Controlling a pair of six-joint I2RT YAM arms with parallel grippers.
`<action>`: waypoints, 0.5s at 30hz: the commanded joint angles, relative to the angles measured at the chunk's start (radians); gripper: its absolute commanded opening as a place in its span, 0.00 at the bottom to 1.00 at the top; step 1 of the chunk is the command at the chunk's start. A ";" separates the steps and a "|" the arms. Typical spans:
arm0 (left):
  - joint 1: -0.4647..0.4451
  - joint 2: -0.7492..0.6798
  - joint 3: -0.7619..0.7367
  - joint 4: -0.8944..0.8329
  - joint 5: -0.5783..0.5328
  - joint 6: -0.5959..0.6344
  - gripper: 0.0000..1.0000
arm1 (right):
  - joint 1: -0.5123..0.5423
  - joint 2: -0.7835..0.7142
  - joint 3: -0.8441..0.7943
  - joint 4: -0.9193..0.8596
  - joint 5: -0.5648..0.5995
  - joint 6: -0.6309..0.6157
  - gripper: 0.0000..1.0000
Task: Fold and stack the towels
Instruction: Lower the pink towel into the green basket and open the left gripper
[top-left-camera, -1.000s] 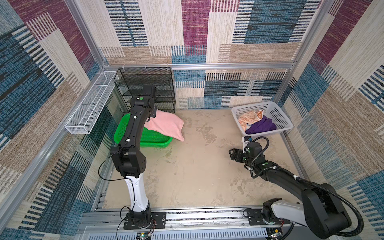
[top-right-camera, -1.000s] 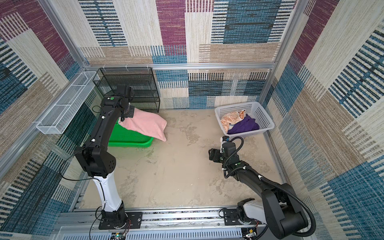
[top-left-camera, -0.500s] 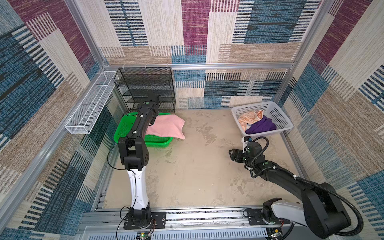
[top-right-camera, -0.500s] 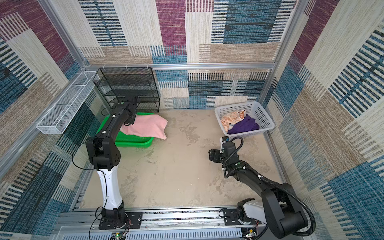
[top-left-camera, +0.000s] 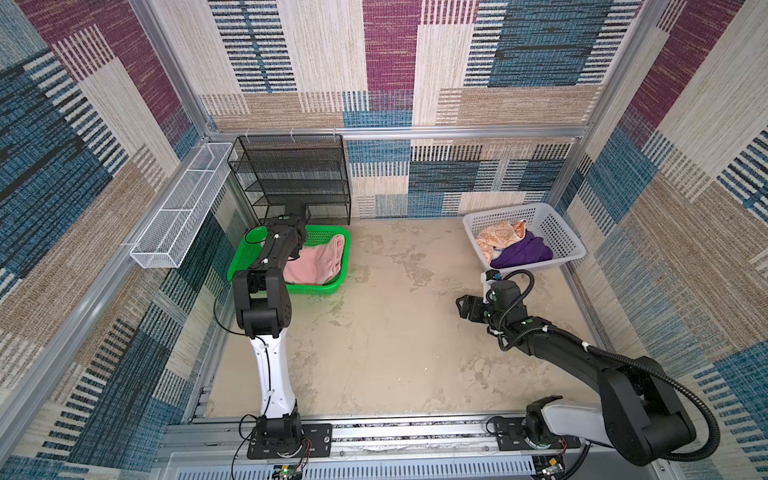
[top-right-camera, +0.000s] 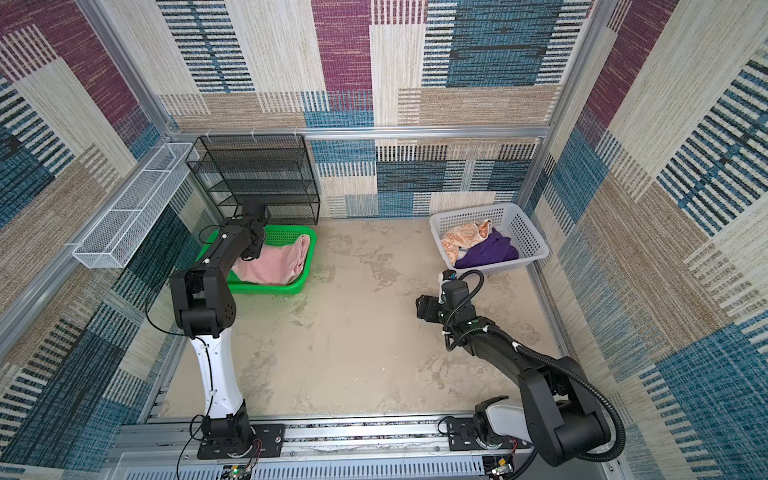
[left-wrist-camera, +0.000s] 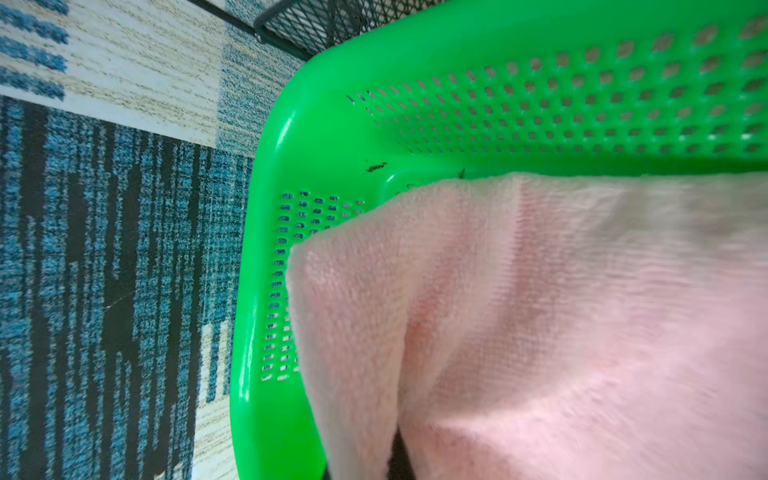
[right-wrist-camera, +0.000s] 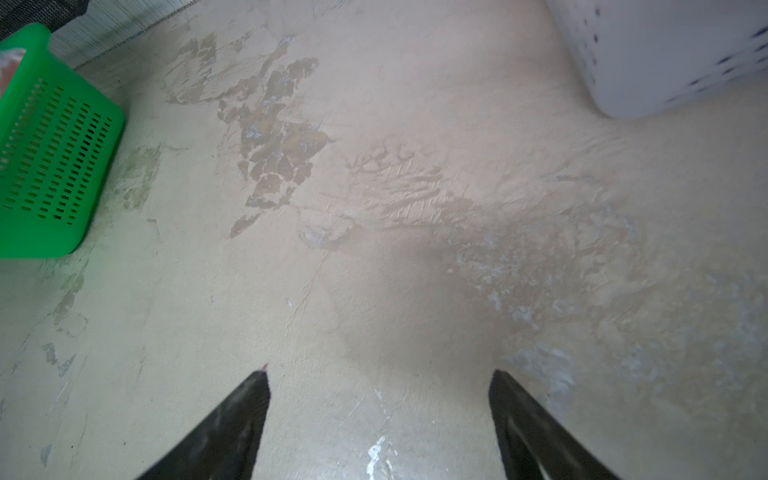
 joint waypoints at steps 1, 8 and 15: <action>0.010 0.027 0.005 0.076 -0.027 0.050 0.00 | 0.001 0.007 0.014 0.001 -0.008 0.015 0.85; 0.031 0.070 0.021 0.157 -0.082 0.098 0.00 | 0.002 0.015 0.031 -0.014 -0.004 0.016 0.85; 0.049 0.088 0.048 0.171 -0.081 0.124 0.70 | 0.002 0.037 0.048 -0.008 -0.007 0.013 0.85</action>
